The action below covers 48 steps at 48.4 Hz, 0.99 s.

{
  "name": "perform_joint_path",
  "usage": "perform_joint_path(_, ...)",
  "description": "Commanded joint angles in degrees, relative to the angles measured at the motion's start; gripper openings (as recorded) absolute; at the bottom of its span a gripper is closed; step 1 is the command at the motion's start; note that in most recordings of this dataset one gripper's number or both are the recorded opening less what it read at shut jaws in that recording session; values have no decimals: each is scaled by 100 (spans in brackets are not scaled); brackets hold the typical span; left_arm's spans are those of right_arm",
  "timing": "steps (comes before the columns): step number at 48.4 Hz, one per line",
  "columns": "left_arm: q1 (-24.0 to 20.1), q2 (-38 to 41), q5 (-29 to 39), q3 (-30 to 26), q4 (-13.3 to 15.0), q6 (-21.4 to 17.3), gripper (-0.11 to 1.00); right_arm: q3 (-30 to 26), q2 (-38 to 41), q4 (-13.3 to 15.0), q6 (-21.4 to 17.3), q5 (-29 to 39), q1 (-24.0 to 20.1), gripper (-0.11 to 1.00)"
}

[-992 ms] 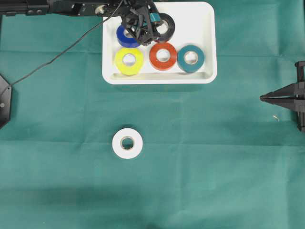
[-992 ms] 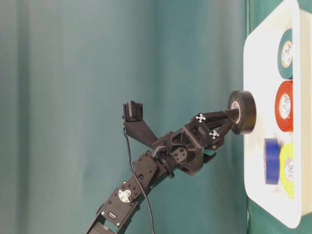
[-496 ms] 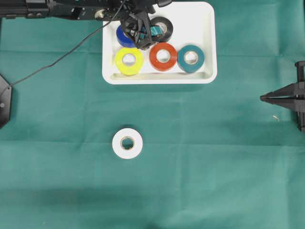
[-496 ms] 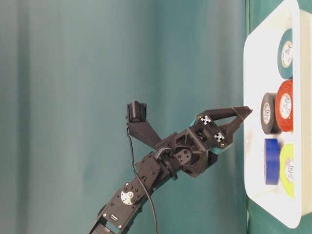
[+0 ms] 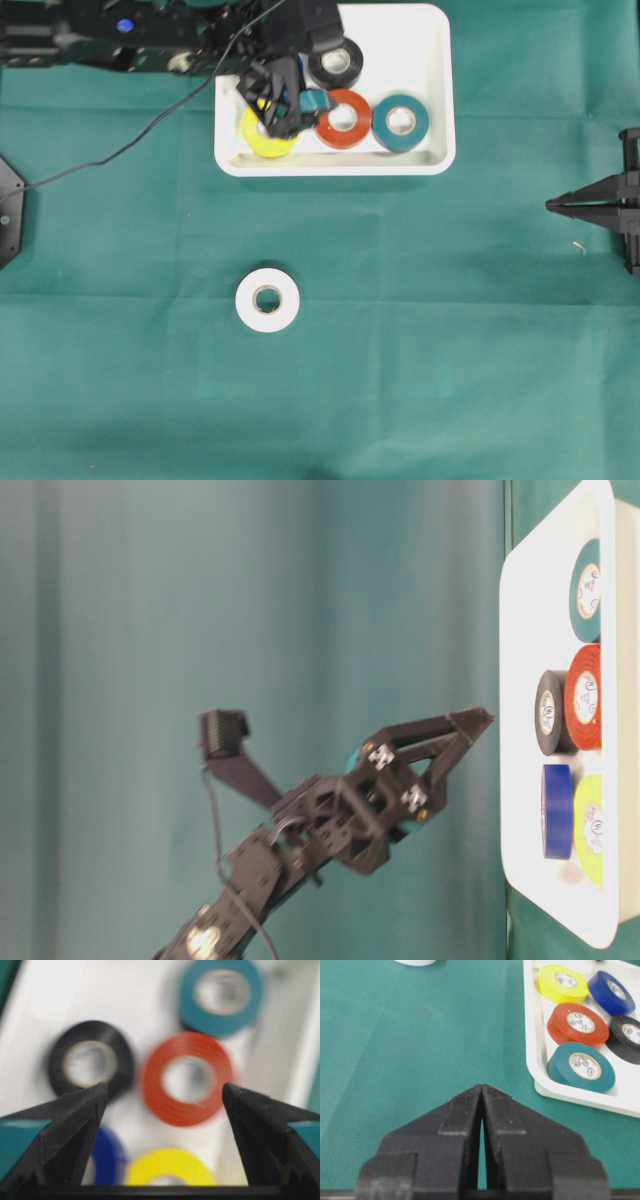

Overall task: Put the tape into the white case with the left arm.
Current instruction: 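Retract the left gripper to the left side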

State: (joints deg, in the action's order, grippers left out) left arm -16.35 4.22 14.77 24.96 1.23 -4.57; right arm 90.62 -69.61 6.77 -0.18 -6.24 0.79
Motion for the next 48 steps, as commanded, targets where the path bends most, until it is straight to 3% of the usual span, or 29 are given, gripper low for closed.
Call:
perform_joint_path(1,185,-404,-44,53,9,9,94,-53,35,9,0,-70,0,-9)
perform_joint_path(16,817,-1239,-167,809,9,9,94,-53,35,9,0,-62,0,-9)
perform_joint_path(38,1389,-2479,-1310,2312,26,18,94,-53,35,9,0,-62,0,-9)
perform_joint_path(48,1591,-2953,-1477,2733,26,18,94,-53,35,9,0,-62,0,-9)
